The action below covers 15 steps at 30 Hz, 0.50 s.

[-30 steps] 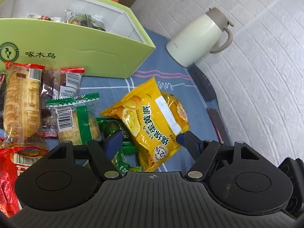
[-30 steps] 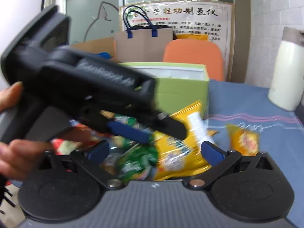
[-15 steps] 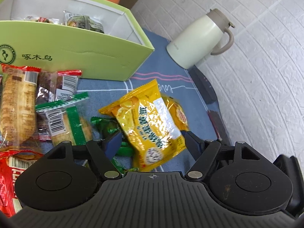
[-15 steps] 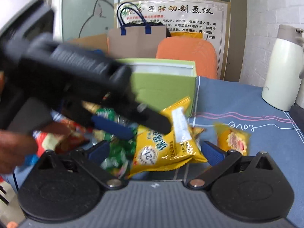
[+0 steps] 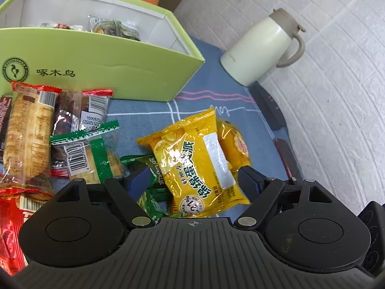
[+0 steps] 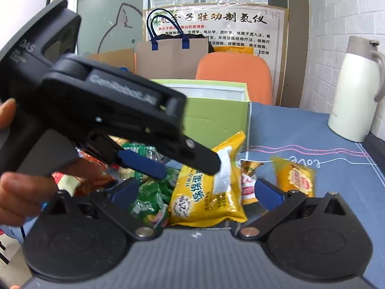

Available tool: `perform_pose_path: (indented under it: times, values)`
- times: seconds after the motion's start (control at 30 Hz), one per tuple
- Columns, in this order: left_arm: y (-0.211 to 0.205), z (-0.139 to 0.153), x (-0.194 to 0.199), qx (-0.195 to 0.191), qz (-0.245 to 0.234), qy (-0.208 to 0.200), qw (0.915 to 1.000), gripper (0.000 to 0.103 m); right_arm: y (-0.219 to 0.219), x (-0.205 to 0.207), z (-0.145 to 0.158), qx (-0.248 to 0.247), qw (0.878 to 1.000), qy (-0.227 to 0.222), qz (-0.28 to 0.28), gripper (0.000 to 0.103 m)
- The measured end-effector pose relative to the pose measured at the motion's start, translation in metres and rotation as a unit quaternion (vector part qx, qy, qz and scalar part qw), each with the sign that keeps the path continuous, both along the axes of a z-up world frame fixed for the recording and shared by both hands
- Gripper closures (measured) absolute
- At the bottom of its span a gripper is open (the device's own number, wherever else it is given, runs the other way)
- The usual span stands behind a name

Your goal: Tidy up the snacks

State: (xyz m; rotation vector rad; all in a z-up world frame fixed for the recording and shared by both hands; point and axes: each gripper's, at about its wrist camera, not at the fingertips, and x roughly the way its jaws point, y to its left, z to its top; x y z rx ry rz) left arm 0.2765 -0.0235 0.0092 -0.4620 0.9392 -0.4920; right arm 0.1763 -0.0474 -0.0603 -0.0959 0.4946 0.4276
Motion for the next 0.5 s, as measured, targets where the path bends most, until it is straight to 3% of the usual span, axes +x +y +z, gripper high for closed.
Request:
perform_pose_path:
  times: [0.27, 0.5]
  values:
    - [-0.008, 0.000, 0.008, -0.002, -0.018, -0.004, 0.9998, 0.038, -0.003, 0.007, -0.011, 0.000, 1.000, 0.016, -0.006, 0.001]
    - [-0.022, 0.006, -0.002, 0.001, -0.056, -0.014, 0.9983, 0.038, -0.012, -0.020, -0.014, 0.042, 0.999, 0.031, 0.000, 0.001]
